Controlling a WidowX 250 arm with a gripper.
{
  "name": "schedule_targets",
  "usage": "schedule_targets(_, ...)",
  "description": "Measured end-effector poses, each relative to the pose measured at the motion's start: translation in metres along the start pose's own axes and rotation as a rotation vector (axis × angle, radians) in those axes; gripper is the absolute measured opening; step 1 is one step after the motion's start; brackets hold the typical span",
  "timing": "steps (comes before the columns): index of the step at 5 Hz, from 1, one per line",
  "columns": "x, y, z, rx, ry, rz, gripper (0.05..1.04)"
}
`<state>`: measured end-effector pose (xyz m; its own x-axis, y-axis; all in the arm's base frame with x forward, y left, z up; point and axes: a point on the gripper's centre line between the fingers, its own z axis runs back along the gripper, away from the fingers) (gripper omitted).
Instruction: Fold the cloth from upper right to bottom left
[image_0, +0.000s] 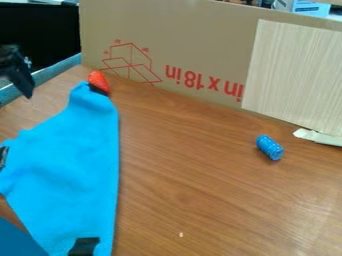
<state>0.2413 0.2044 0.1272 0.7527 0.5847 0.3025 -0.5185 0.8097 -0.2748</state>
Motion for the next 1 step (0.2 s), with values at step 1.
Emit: schedule_targets(1, 0.0141, -0.0136, 0.0275, -0.085, 0.013, -0.045, 1.001)
